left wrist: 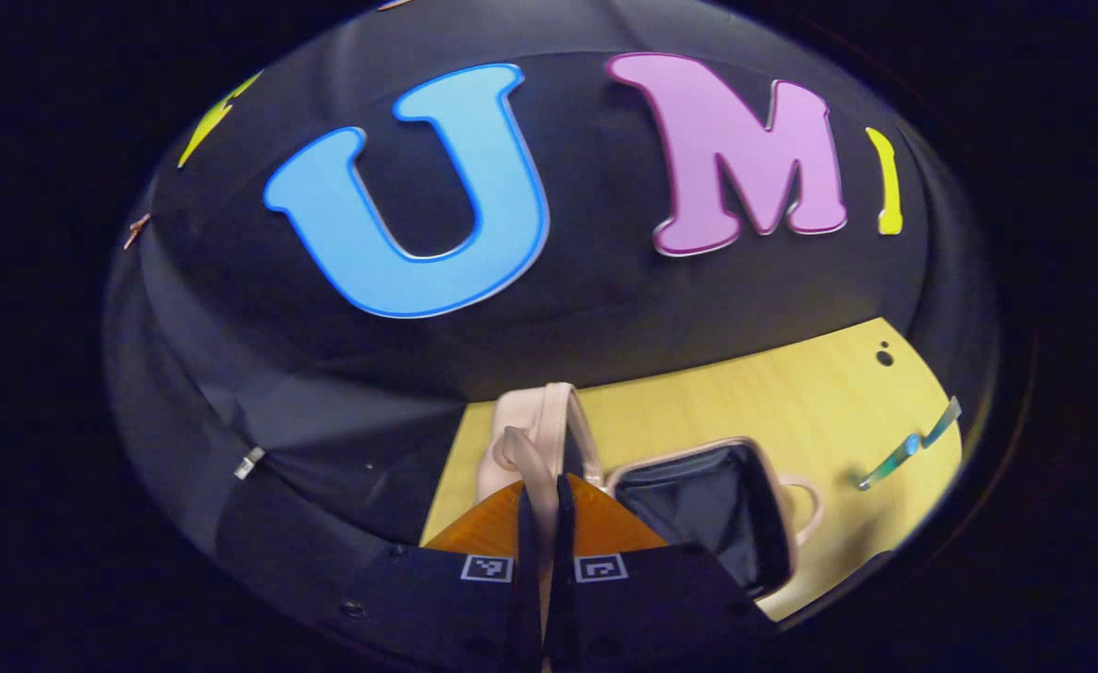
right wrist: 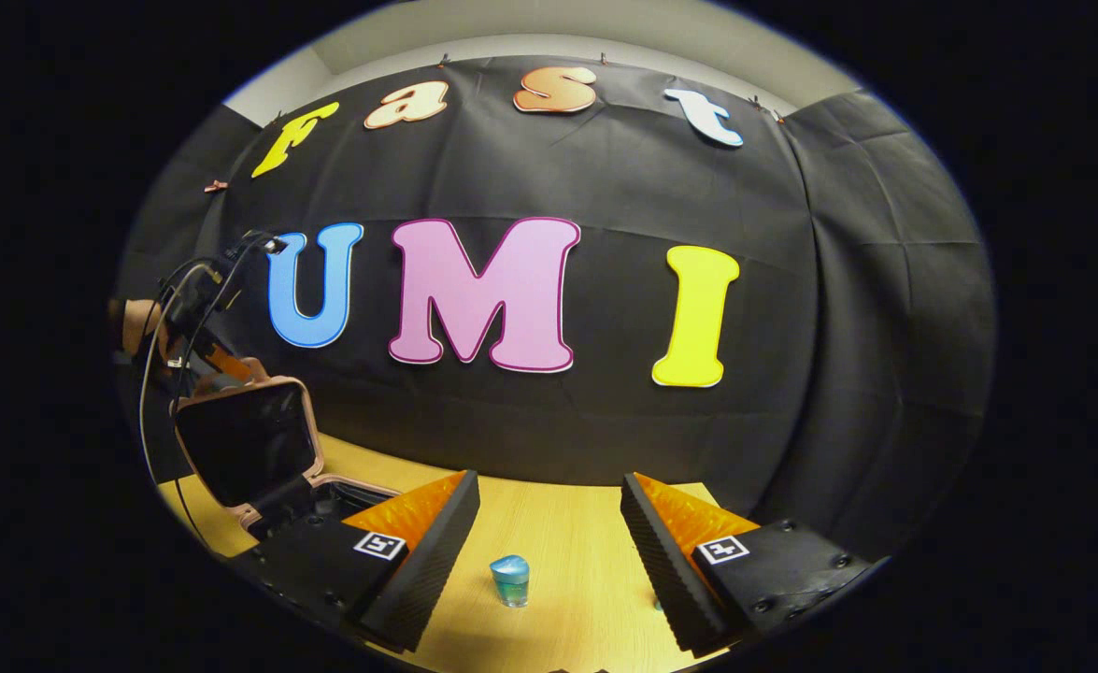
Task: First open the suitcase, pack the skin care products into it, and then close the suitcase.
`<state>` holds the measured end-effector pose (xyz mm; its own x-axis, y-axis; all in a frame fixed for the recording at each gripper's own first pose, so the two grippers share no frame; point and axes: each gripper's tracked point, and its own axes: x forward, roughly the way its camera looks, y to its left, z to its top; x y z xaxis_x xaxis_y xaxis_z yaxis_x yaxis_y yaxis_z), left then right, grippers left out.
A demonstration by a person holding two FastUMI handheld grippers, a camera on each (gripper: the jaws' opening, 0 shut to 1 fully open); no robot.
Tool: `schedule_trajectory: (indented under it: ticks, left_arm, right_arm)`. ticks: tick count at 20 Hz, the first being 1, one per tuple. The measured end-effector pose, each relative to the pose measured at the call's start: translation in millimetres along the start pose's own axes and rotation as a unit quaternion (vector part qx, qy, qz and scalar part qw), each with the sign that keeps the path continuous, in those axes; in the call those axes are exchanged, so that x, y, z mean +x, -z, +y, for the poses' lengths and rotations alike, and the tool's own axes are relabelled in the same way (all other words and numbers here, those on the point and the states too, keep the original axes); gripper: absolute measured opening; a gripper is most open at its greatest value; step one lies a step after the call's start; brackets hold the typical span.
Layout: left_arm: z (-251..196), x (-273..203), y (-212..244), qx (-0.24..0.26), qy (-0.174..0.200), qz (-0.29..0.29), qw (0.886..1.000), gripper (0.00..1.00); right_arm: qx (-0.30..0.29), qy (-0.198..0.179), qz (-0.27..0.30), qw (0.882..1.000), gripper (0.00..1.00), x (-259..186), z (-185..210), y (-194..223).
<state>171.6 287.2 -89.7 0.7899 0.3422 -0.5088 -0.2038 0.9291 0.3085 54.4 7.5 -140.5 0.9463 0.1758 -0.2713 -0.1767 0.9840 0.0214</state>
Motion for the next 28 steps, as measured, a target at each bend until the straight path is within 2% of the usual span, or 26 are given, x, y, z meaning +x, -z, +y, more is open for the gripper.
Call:
schedule_trajectory:
  ticks: [1, 4, 6, 10, 15, 17, 18, 20, 23, 24, 25, 27, 28]
  left_arm:
    - [27.3, 14.6, 10.6, -0.004, -0.011, -0.005, 1.0, 0.09]
    - [85.1, 68.6, 64.1, -0.019, -0.02, 0.005, 1.0, 0.09]
    - [102.5, 104.6, 100.8, -0.059, -0.005, 0.007, 0.998, 0.09]
    - [121.1, 152.0, 177.1, -0.123, 0.031, 0.046, 0.991, 0.09]
    - [115.3, 185.1, 235.0, -0.154, 0.068, 0.075, 0.983, 0.09]
    - [117.5, 191.4, 246.0, -0.156, 0.06, 0.08, 0.983, 0.11]
    - [129.8, 191.2, 245.8, -0.147, 0.036, 0.07, 0.986, 0.13]
    - [152.2, 176.6, 225.7, -0.133, -0.004, 0.035, 0.99, 0.29]
    - [162.0, 122.4, 174.9, -0.121, -0.017, -0.037, 0.992, 0.72]
    - [162.4, 95.6, 151.4, -0.117, -0.02, -0.07, 0.99, 0.78]
    - [155.8, 70.7, 125.9, -0.115, -0.02, -0.104, 0.988, 0.92]
    - [130.0, 18.9, 80.8, -0.102, -0.018, -0.16, 0.982, 0.97]
    - [108.3, -17.7, 52.9, -0.09, -0.018, -0.197, 0.976, 0.97]
  right_arm:
    - [-0.003, 0.002, 0.001, 1.0, 0.96, -2.9, 7.2, -1.5]
    - [0.002, 0.004, 0.009, 1.0, 0.96, -10.3, 29.3, 1.7]
    - [-0.002, 0.017, 0.016, 1.0, 0.96, -9.4, 40.8, 10.3]
    - [-0.003, 0.046, 0.033, 0.998, 0.96, -16.8, 62.9, 33.6]
    - [0.024, 0.083, 0.064, 0.994, 0.97, -45.8, 68.8, 69.7]
    - [0.019, 0.101, 0.055, 0.993, 0.96, -57.5, 61.2, 66.3]
    - [0.012, 0.108, 0.049, 0.993, 0.96, -60.4, 57.4, 61.4]
    - [0.0, 0.121, 0.034, 0.992, 0.97, -66.0, 47.7, 48.9]
    - [0.002, 0.137, 0.022, 0.99, 0.96, -71.9, 28.3, 30.4]
    - [0.004, 0.142, 0.018, 0.99, 0.96, -74.3, 21.5, 23.0]
    - [0.005, 0.147, 0.015, 0.989, 0.96, -76.2, 13.5, 15.9]
    - [0.009, 0.151, 0.002, 0.988, 0.96, -79.3, 1.8, -0.7]
    - [0.004, 0.152, -0.007, 0.988, 0.96, -79.1, -7.9, -9.9]
